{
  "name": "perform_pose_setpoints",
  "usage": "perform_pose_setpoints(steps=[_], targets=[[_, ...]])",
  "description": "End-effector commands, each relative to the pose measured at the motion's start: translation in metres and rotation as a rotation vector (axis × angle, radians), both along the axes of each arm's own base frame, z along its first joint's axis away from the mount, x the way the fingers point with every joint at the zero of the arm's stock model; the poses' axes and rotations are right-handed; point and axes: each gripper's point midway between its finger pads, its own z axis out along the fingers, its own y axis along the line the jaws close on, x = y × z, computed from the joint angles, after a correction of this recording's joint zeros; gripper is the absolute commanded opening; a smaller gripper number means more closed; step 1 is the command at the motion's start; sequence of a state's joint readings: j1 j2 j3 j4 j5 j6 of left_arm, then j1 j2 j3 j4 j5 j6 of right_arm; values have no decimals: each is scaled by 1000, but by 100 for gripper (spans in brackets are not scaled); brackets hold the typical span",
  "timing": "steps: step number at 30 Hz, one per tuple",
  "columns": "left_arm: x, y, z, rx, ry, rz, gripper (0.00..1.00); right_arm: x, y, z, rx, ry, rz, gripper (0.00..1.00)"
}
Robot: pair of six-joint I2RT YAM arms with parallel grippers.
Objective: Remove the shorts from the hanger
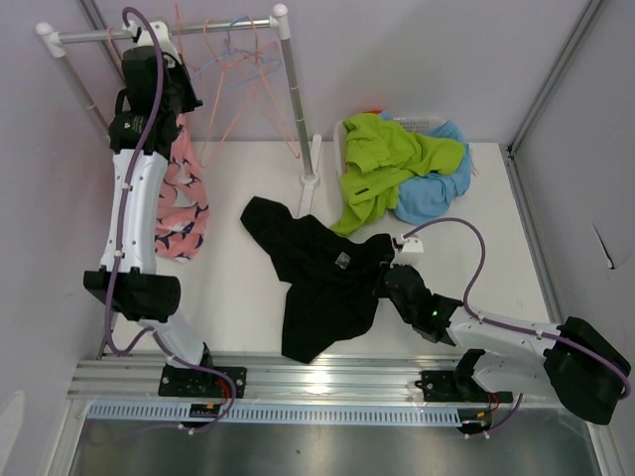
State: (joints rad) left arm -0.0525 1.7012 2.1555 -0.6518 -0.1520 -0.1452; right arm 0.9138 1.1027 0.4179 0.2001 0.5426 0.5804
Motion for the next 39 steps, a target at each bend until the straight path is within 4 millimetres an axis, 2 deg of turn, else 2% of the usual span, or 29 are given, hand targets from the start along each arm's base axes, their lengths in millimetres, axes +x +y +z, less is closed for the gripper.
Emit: perform_pose_setpoints(steps=[1, 8, 13, 14, 15, 17, 18, 19, 20, 21, 22, 23, 24, 25, 26, 27, 28, 29, 30, 31, 32, 33, 34, 35, 36, 37, 38, 39], targets=[[7, -12, 22, 18, -67, -68, 0, 13, 7, 14, 68, -53, -11, 0], [27, -18, 7, 2, -41, -91, 0, 23, -2, 3, 68, -40, -10, 0], [27, -21, -10, -38, 0, -95, 0, 23, -3, 0, 74, -35, -7, 0], [24, -22, -9, -53, -5, -94, 0, 23, -3, 1, 75, -34, -7, 0], [23, -23, -22, -61, 28, -96, 4, 22, -3, 1, 72, -32, -5, 0], [17, -28, -25, -83, 38, -116, 24, 24, -3, 13, 76, -54, -3, 0], [10, -30, -39, -90, 70, -122, 45, 25, -6, 15, 60, -56, -15, 0], [4, -32, -39, -99, 68, -130, 54, 29, -5, 38, 85, -96, -19, 0], [0, -34, -53, -106, 94, -131, 61, 31, -7, 49, 67, -121, -19, 0], [-14, -34, -35, -110, 38, -137, 72, 32, -9, 59, 52, -135, -20, 0], [-20, -39, -66, -119, 99, -148, 77, 36, -13, 79, 60, -176, -39, 0], [-28, -44, -61, -130, 78, -175, 81, 42, -12, 110, 79, -223, -43, 0], [-44, -48, -41, -138, 23, -195, 88, 46, -14, 128, 59, -262, -43, 0], [-52, -49, -61, -150, 62, -195, 90, 55, -17, 167, 88, -319, -61, 0], [-60, -51, -58, -156, 51, -205, 99, 60, -17, 186, 92, -347, -64, 0], [-77, -54, -42, -165, 7, -222, 99, 65, -18, 205, 82, -377, -62, 0], [-85, -56, -57, -173, 38, -229, 99, 73, -21, 224, 87, -405, -66, 0], [-94, -56, -55, -175, 31, -234, 99, 84, -15, 231, 72, -409, -60, 0], [-104, -58, -51, -178, 17, -244, 99, 91, -14, 274, 97, -478, -62, 0], [-122, -57, -45, -180, -14, -247, 99, 99, -12, 291, 96, -502, -60, 0], [-130, -56, -54, -186, -2, -242, 99, 119, -5, 288, 62, -482, -51, 0], [-138, -56, -63, -190, 8, -244, 99, 126, -4, 337, 100, -557, -61, 0], [-155, -56, -52, -190, -35, -255, 99, 136, -3, 351, 82, -582, -67, 0], [-161, -55, -70, -195, -2, -251, 99, 147, -4, 367, 80, -613, -72, 0], [-168, -55, -70, -197, -11, -253, 99, 172, 7, 359, 46, -602, -70, 0], [-175, -56, -70, -200, -16, -263, 99, 178, 3, 407, 65, -689, -90, 0], [-185, -57, -78, -203, -15, -274, 99, 192, -4, 419, 53, -711, -116, 0], [-191, -59, -78, -203, -21, -287, 99, 224, 5, 403, 24, -686, -125, 0]])
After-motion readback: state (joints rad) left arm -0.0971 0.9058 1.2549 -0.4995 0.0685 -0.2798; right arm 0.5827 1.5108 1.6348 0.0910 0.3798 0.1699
